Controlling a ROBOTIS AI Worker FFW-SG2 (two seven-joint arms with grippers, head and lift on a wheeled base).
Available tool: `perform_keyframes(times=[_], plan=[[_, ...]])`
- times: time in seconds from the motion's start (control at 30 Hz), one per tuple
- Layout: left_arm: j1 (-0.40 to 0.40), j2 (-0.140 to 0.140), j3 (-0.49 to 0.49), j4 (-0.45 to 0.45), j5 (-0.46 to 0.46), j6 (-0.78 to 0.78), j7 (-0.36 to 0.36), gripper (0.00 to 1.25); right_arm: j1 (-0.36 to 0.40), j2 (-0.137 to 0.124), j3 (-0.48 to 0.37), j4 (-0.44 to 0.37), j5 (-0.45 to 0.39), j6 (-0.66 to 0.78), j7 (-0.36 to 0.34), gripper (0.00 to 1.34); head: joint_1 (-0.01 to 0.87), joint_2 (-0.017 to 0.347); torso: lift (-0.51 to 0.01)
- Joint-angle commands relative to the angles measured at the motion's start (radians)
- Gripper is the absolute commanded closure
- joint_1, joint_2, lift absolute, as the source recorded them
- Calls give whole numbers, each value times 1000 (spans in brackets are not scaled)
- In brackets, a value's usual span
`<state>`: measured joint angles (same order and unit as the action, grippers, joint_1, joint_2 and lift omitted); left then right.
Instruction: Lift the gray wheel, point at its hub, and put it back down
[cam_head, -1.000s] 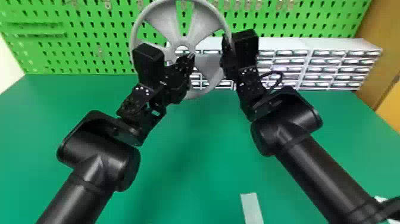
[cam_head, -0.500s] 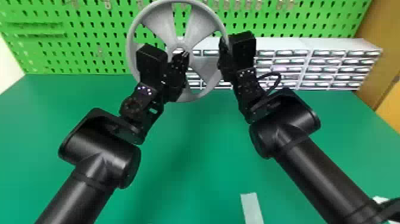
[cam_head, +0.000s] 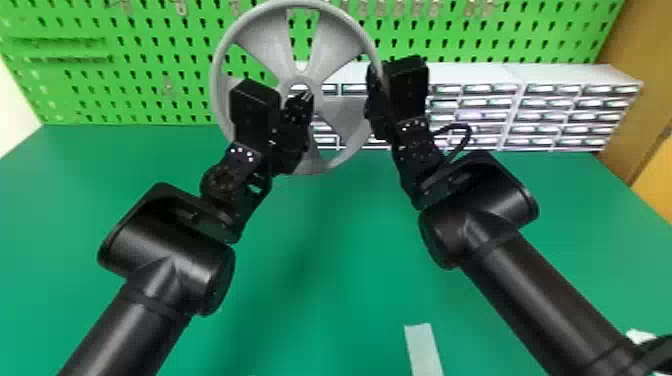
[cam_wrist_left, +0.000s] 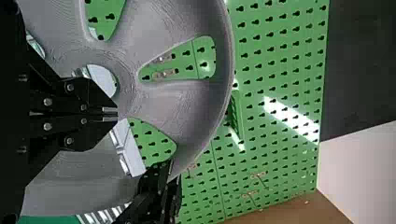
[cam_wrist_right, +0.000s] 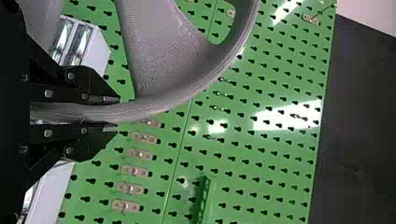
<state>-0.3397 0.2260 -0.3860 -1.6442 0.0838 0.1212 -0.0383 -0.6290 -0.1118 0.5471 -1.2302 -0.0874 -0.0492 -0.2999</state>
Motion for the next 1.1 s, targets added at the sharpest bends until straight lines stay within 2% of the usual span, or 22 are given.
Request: perform_keyframes(times=[0.0,1.07], plan=[[1,3,-1,1,-1,0,0,1225,2,-2,1,-2,0,0,1,1326,692,48,-88],[5,3,2,1,-4,-2,0,1225,9,-5,-3,-5,0,6,2,1326,692,48,-88]])
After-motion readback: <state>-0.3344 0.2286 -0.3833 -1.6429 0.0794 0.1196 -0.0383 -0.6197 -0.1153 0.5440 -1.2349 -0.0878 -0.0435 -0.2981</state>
